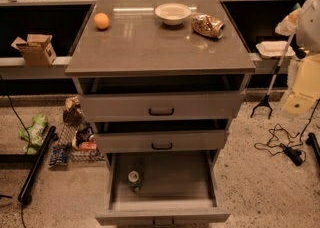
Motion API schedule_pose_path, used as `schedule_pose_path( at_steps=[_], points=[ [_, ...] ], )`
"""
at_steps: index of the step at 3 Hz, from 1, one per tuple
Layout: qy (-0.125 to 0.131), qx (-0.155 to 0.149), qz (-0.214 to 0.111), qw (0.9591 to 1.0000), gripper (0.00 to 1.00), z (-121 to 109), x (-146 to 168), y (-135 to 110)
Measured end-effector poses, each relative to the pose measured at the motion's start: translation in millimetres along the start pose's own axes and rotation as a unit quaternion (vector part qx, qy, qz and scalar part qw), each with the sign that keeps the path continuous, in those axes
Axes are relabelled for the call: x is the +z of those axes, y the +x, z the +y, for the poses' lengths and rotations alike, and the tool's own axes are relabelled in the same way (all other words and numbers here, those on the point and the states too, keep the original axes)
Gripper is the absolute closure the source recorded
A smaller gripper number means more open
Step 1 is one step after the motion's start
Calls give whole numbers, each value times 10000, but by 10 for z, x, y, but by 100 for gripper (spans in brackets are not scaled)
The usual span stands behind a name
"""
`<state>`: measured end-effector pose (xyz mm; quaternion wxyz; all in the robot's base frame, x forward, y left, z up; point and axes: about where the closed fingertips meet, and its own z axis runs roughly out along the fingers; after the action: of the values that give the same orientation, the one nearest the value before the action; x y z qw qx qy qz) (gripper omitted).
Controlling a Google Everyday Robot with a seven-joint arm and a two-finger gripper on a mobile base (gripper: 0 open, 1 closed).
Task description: Pick green can from bottom drawer and place on counter
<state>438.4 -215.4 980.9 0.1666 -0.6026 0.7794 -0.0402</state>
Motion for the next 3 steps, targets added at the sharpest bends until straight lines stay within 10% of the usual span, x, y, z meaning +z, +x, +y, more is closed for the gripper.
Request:
schedule_pose_path(
  at_steps=[2, 3],
  points=[
    [-209, 114, -329, 9992, 0, 68, 253, -96],
    [-666, 394, -1090, 9910, 0, 259, 850, -301]
  ],
)
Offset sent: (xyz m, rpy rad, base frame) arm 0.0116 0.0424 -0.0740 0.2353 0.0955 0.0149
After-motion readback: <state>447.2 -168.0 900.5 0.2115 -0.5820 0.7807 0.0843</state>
